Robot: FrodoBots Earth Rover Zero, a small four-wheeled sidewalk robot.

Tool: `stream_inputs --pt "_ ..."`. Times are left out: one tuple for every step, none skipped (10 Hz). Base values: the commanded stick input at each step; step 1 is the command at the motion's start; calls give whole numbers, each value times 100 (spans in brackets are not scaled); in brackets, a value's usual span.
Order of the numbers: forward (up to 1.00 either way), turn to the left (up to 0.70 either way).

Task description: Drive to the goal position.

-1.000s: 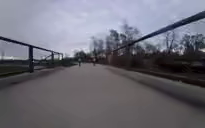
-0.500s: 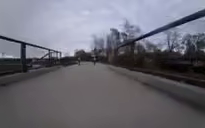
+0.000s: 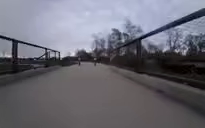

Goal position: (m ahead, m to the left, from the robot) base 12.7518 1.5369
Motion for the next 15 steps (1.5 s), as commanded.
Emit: stream_inputs --pt "100 0" --pt "100 0" --pt "100 0" --pt "100 0" --pt "100 0" --pt "100 0" --pt "100 0" --pt "100 0" --pt "100 0" --pt "100 0" --pt "100 -2" --pt "100 -4" --pt "100 -20" --pt "100 -17" --pt "100 6"
